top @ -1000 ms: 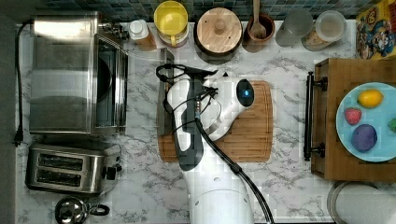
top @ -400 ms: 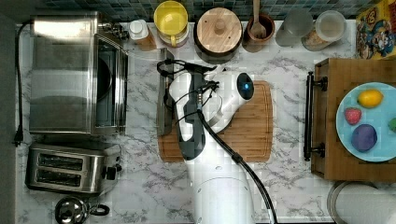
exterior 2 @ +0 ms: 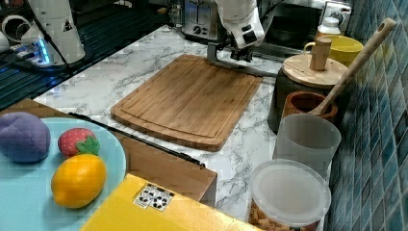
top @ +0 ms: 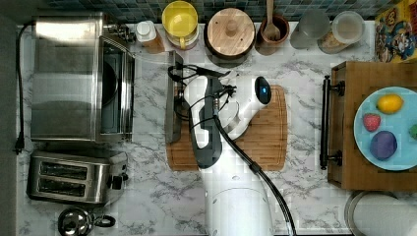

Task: Close the oven.

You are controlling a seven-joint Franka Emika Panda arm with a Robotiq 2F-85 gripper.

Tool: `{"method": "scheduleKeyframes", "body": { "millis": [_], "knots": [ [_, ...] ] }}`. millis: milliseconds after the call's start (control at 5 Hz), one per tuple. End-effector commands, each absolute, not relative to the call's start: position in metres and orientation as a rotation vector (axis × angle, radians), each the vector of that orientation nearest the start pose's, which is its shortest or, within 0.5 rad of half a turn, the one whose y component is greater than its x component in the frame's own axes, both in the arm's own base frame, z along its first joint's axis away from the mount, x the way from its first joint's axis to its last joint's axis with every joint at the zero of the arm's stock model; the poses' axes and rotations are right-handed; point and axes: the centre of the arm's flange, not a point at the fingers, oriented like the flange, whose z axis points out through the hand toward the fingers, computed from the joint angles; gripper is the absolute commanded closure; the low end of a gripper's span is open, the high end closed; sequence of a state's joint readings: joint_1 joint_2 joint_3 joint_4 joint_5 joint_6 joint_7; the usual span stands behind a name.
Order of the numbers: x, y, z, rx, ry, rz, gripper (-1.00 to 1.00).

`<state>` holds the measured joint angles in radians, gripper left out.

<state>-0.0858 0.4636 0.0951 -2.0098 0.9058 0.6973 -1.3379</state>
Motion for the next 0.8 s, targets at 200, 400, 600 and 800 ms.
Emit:
{"method": "scheduleKeyframes", "body": {
  "millis": [200,400,600,800],
  "knots": [
    [0.575,0.216,0.370,-2.359,-0.282,-0.131,1.00],
    [0.572,0.242,0.385,-2.426,-0.348,-0.153,1.00],
    [0.570,0.260,0.396,-2.531,-0.389,-0.217,1.00],
    [0.573,0.271,0.407,-2.580,-0.389,-0.222,1.00]
  ]
}}
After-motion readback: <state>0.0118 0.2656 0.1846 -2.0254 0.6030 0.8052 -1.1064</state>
